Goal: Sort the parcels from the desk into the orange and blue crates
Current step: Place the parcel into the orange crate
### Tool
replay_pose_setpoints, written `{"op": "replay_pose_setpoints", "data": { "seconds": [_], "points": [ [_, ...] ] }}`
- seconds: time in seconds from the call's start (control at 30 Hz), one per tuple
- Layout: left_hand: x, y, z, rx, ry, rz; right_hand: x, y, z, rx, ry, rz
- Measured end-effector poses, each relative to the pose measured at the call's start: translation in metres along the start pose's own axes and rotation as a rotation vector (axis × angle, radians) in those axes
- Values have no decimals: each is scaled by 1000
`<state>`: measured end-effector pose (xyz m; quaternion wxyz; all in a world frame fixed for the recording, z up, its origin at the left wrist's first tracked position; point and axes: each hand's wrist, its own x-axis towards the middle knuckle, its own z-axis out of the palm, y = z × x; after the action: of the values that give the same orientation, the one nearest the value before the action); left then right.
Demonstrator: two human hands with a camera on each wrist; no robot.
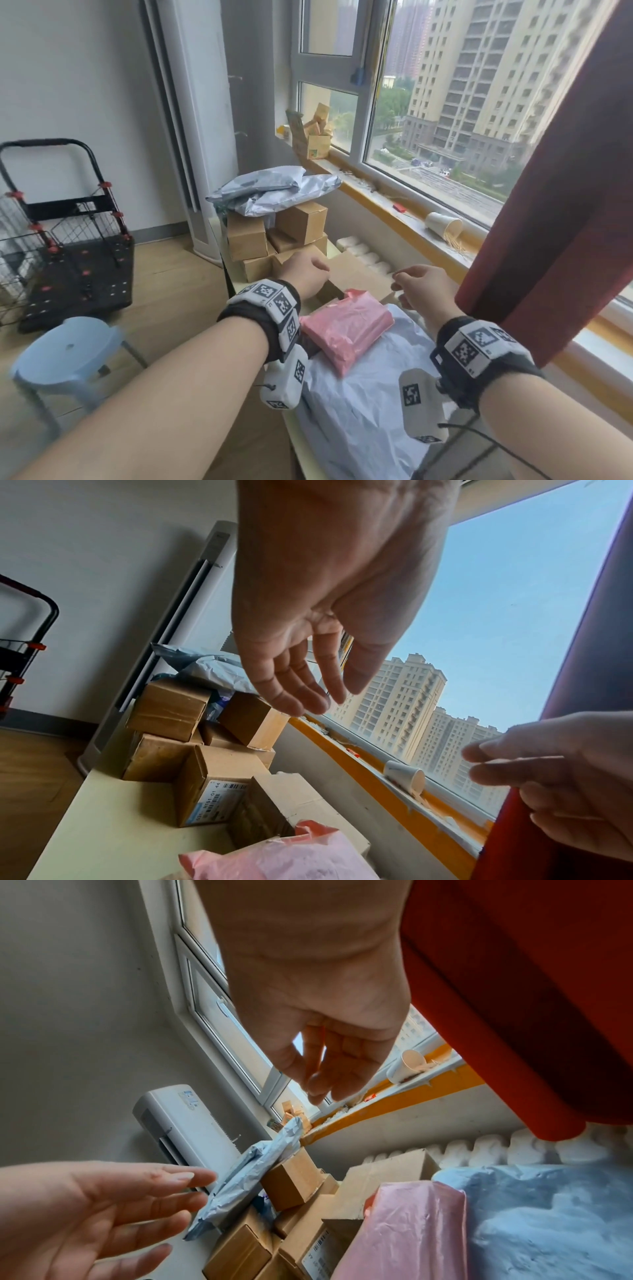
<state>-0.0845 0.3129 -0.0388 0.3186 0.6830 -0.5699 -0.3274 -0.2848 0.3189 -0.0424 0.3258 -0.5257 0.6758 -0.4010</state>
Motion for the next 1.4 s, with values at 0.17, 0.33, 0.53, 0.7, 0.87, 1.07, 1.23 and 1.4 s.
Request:
{"op": "replay_pose_setpoints", "data": {
  "seconds": [0.17,0.33,0.53,0.7,0.87,1.07,1.23,1.4],
  "points": [
    [37,-3,4,11,14,-6,33,10,13,-10,5,35],
    [81,-2,19,-60,-22,-43,65,16,21,34,38,95],
    [157,3,31,31,-146,54,116,19,30,62,134,158],
    [222,6,40,35,-258,80,157,19,45,50,215,219],
    [273,3,61,67,-329,94,183,37,60,41,273,333],
    [305,-22,98,141,-405,98,189,73,77,-2,321,496],
    [314,-41,123,163,-474,76,182,101,94,-9,317,635],
    [317,-51,141,177,-403,102,176,114,99,-13,335,704]
  ]
}}
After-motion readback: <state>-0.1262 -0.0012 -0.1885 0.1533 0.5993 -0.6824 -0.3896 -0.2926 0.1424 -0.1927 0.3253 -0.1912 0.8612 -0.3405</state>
